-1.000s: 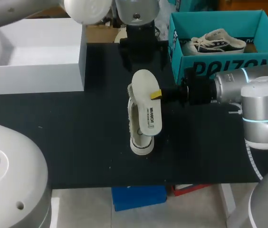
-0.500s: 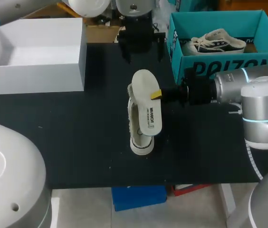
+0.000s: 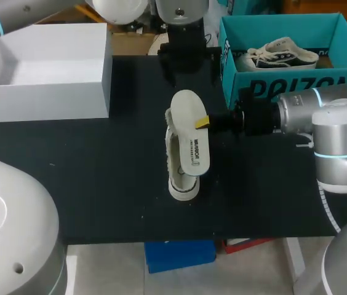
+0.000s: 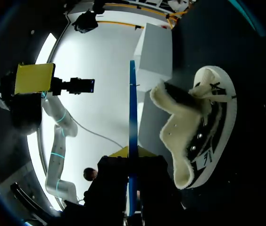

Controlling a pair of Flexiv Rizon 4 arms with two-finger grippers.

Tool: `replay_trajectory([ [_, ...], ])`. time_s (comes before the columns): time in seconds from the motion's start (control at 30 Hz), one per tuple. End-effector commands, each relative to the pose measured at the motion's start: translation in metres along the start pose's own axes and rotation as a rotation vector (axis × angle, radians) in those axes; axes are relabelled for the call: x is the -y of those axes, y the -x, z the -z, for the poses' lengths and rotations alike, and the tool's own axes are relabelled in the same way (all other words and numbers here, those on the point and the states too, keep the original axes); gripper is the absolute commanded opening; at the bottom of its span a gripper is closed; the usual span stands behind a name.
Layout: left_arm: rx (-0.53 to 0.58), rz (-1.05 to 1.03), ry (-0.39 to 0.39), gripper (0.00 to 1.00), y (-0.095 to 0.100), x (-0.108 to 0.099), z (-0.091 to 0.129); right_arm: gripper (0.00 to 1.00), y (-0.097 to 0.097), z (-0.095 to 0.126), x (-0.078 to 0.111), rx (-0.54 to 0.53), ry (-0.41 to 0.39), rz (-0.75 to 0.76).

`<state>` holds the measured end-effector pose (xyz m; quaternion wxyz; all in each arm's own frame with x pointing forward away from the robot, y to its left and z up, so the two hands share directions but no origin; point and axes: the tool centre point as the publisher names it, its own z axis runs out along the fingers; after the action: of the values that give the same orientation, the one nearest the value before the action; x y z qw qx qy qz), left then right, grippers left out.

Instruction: Take the shoe out of the shoebox, open the shoe tongue, remove and reinsert the insole, then place the shoe into the shoebox

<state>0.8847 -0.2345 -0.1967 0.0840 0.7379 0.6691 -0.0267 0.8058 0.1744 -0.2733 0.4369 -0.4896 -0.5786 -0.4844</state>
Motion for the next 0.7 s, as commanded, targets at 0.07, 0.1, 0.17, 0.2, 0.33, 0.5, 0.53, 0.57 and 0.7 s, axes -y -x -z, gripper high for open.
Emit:
replay_trajectory([
  [0.07,0.004,0.01,0.002,1.0,0.003,0.033,-0.003,0.0,0.0,-0.001,0.0,0.002,0.002,0.0],
  [0.1,0.006,0.014,-0.002,1.0,0.003,0.039,-0.005,0.0,0.0,-0.001,0.0,0.002,0.002,0.0],
  [0.17,0.003,0.023,-0.012,1.0,0.003,0.051,-0.008,0.0,0.0,-0.001,0.0,0.002,0.002,0.0],
  [0.2,0.004,0.026,-0.017,1.0,0.003,0.057,-0.009,0.0,0.0,-0.001,0.0,0.002,0.002,0.0],
  [0.33,0.007,0.038,-0.029,1.0,0.002,0.079,-0.013,0.0,0.0,-0.001,0.0,0.002,0.002,0.0],
  [0.5,0.007,0.044,-0.038,1.0,0.002,0.103,-0.014,0.0,0.0,-0.001,0.0,0.002,0.002,0.0],
  [0.53,0.007,0.046,-0.039,1.0,0.002,0.108,-0.014,0.0,0.0,-0.001,0.0,0.002,0.002,0.0],
  [0.57,0.007,0.047,-0.04,1.0,0.001,0.112,-0.014,0.0,0.0,-0.001,0.0,0.002,0.002,0.0],
  [0.7,0.006,0.051,-0.044,1.0,0.001,0.127,-0.015,0.0,0.0,-0.001,0.0,0.002,0.002,0.0],
])
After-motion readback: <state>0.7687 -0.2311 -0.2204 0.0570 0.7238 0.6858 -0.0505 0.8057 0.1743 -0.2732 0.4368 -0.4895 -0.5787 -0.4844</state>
